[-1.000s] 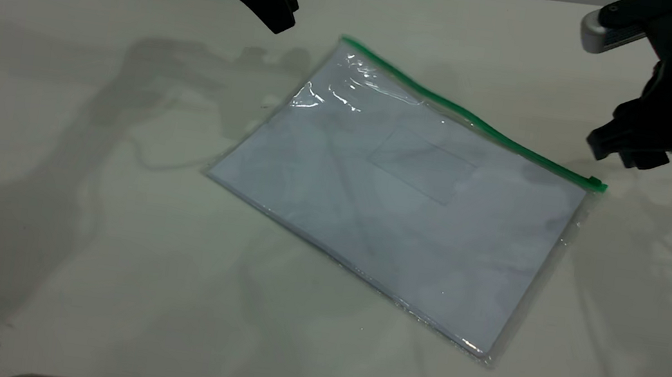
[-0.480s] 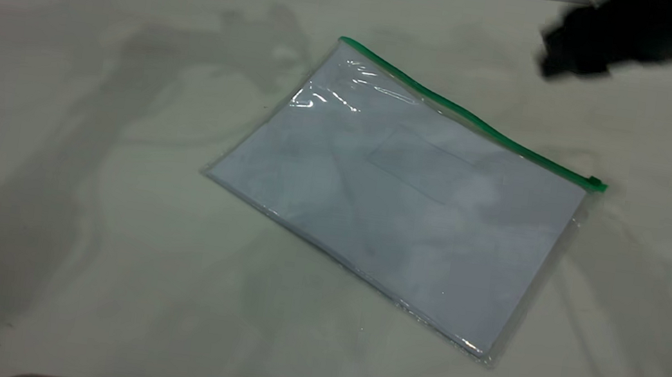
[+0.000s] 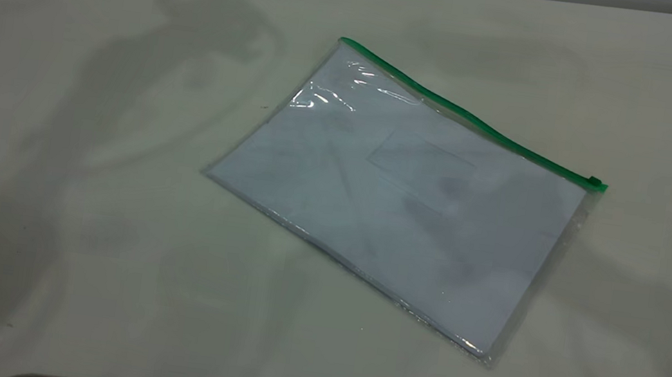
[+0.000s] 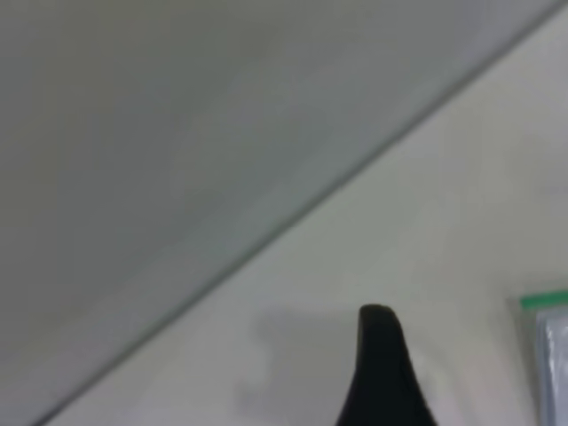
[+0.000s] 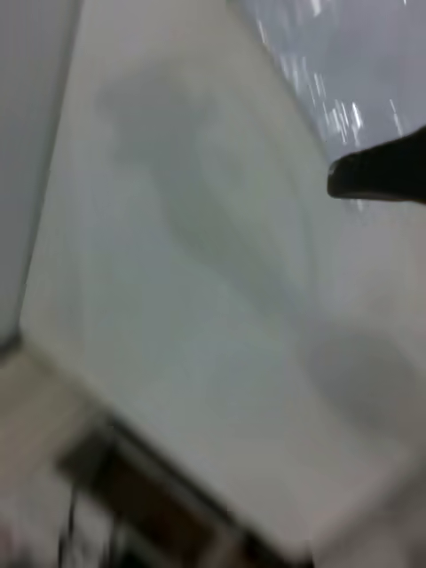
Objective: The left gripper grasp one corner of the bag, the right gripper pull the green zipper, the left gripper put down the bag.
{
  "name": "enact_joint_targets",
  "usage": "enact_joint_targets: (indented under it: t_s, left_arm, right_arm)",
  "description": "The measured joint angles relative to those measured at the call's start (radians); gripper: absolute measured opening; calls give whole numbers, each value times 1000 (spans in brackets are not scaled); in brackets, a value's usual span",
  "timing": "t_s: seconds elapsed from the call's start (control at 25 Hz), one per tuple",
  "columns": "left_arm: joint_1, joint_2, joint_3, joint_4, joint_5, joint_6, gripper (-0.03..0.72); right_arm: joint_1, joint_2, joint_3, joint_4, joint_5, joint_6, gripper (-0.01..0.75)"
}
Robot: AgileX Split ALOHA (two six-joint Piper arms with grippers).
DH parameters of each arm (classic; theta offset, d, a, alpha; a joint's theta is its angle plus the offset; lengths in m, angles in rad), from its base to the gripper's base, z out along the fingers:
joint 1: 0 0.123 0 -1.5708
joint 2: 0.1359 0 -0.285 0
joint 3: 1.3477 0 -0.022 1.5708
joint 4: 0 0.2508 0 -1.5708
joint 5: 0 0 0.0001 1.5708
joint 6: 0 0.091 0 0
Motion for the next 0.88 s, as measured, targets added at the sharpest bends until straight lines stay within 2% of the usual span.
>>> enact_joint_targets:
  t_s: [0.08, 0.16, 0.44, 0.88]
  left_arm:
    - [0, -39, -1, 1, 0, -19, 590]
    - [-1, -70, -3, 10, 0, -43, 590]
    - [-1, -191, 27, 110, 0, -131, 590]
    - [-1, -431, 341, 233, 0, -230, 590]
  right_arm:
    - [-46, -51, -35, -122, 112, 114, 504]
    - [-97, -102, -70, -231, 158, 189, 504]
    - [-220, -393, -127, -435, 85, 308, 504]
    - [-240, -806, -127, -878, 242, 722, 504]
